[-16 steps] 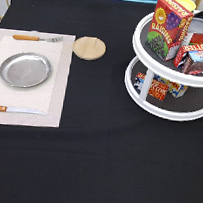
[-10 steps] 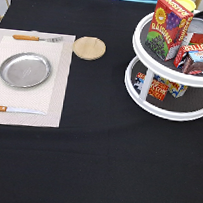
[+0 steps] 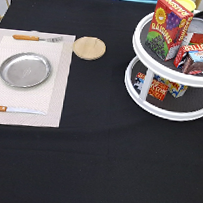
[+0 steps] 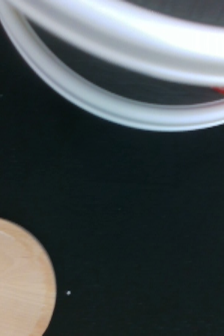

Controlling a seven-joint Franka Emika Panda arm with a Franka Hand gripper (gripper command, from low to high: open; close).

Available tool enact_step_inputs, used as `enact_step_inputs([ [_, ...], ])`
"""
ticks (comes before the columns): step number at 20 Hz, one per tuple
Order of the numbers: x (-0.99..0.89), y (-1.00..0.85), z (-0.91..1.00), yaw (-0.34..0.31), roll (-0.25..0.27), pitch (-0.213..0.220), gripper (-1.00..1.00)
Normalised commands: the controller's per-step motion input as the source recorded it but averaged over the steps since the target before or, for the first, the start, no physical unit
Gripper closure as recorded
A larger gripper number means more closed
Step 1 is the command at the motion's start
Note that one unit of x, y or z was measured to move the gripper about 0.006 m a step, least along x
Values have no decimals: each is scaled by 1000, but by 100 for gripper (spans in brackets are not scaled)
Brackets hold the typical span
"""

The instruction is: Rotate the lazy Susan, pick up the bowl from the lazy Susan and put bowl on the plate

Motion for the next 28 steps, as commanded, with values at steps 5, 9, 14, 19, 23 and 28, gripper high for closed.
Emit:
enact_step_inputs([
  [5,633,239,171,0,72,46,-100],
  [9,636,268,280,0,140,80,-100],
  [14,490,265,226,3,173,50,-100],
  [19,123,195,5,56,171,0,-100],
  [23,4,186,-41,66,164,-22,-100],
  [28,62,165,-2,25,192,-52,-100],
])
